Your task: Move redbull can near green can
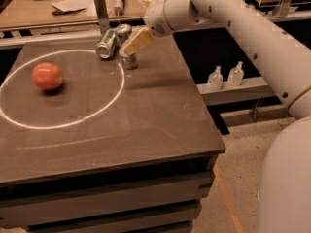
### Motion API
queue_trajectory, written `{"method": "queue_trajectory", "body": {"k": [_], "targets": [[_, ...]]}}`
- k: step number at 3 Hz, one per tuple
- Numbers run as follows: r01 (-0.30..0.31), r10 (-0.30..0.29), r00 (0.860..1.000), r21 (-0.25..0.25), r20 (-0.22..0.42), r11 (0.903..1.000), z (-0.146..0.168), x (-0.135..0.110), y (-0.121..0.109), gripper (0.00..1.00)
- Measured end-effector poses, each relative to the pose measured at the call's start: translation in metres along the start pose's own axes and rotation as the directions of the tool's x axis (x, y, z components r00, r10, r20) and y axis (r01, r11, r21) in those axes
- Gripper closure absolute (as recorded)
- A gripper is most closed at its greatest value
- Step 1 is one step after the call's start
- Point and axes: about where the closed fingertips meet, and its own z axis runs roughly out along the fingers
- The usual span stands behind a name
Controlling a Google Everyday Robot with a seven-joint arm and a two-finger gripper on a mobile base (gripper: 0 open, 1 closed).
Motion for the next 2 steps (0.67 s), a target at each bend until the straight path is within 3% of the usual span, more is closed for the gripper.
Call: {"method": "queue_trajectory", "body": {"k": [1, 2], "targets": [[-0.015, 0.015, 1.0, 0.004, -0.016, 0.9999, -0.038, 0.006, 0.003, 0.0], [-0.061, 0.064, 0.996, 0.054, -0.054, 0.9967, -0.082, 0.025, 0.009, 0.0]]}}
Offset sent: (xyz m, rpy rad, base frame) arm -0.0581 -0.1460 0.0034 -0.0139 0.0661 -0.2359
